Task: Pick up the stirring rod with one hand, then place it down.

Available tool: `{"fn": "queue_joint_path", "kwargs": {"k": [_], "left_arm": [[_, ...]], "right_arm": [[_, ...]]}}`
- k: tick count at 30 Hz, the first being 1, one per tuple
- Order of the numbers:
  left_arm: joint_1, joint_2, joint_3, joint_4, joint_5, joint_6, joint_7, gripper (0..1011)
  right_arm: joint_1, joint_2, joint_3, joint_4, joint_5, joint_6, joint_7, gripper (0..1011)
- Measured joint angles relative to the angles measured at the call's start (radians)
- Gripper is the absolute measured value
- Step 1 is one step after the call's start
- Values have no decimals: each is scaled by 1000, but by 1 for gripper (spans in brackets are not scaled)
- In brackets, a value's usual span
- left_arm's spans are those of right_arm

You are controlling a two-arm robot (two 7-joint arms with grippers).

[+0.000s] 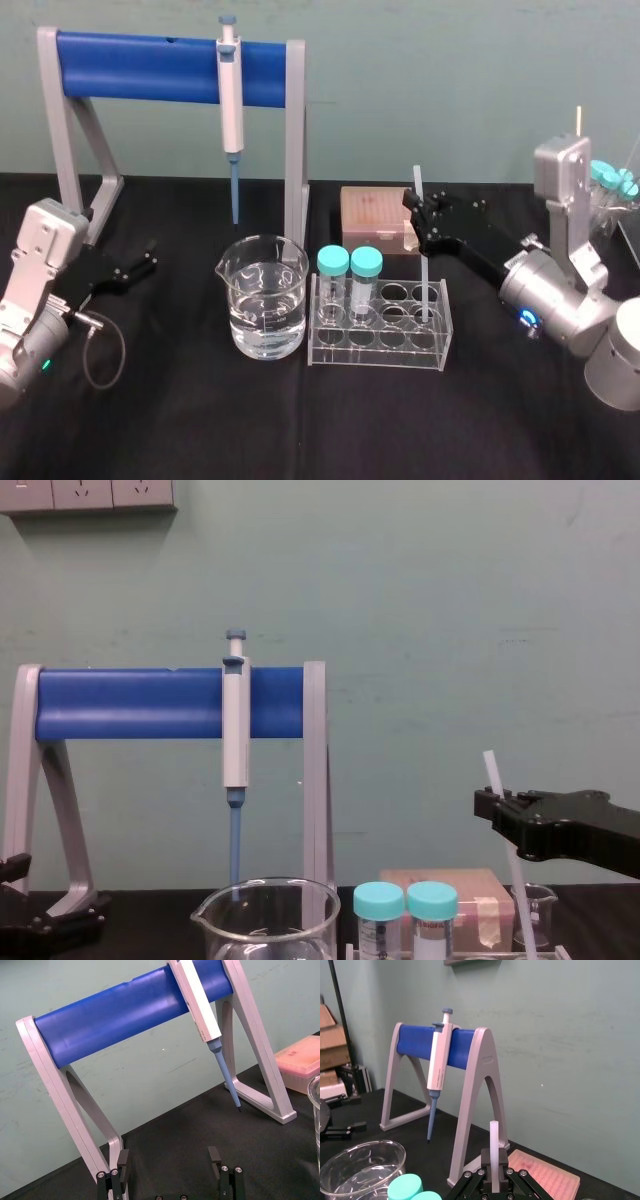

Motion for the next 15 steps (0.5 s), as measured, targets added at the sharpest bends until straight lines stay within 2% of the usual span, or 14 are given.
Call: {"fn": "queue_joint_path", "kwargs": {"k": [5, 15], "left_arm": [[0, 0, 0, 0, 0, 0, 0, 1000], [0, 0, 0, 0, 0, 0, 0, 1000]], "right_arm": [[-28, -15, 20, 9, 6, -56, 11, 73], [-45, -30, 45, -5, 14, -97, 26, 73]]}}
